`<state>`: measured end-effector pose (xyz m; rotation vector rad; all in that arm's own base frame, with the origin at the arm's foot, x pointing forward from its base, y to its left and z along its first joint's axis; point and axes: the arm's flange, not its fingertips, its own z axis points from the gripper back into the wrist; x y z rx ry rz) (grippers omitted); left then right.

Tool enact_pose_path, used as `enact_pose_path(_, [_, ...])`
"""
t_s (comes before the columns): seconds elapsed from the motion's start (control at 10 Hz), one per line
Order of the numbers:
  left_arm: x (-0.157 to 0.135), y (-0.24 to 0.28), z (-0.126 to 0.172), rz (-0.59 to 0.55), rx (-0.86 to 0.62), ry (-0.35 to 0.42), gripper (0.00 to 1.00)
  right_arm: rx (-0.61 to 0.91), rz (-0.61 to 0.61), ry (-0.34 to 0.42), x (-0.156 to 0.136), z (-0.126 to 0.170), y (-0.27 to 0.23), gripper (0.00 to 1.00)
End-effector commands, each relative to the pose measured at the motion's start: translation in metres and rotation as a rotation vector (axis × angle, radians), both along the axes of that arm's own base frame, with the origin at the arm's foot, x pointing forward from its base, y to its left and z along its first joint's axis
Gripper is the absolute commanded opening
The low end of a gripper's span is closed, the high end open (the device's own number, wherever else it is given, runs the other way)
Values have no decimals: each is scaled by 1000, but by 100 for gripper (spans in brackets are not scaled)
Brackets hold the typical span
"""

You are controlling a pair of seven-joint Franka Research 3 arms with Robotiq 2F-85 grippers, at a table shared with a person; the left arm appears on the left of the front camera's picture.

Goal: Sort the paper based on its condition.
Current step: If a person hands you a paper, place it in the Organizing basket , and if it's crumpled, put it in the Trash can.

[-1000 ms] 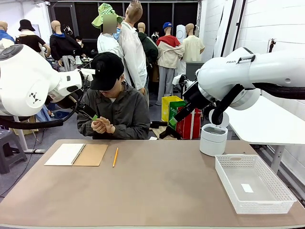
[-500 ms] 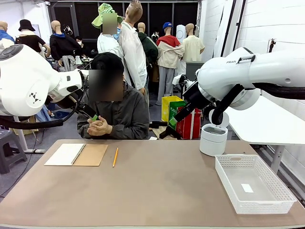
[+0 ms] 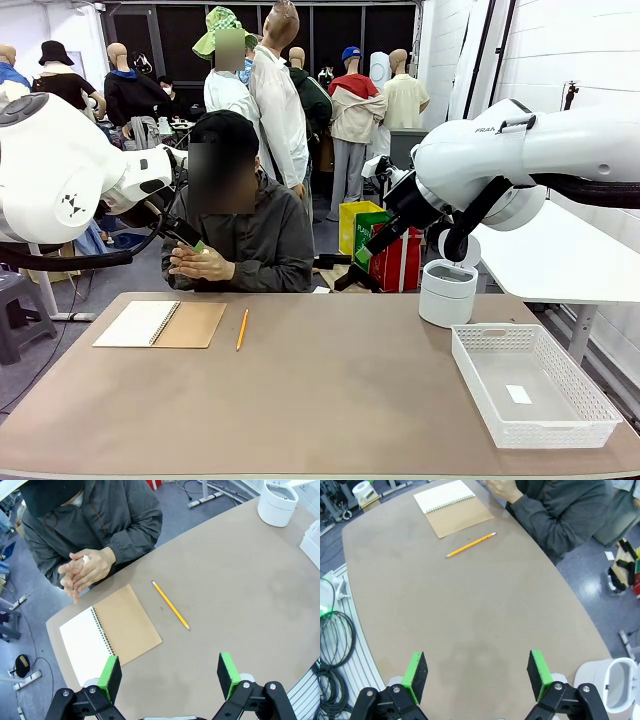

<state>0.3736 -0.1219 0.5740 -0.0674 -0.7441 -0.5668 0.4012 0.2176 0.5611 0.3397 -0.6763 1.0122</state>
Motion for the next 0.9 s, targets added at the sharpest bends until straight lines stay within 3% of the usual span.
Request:
enact_pose_path(0.0, [0,1,1,-2,-1,-1,100,1,-8,2,0,0,0,100])
enact_pose_path(0.8, [0,1,1,-2,-1,-1,100,1,-8,2,0,0,0,100])
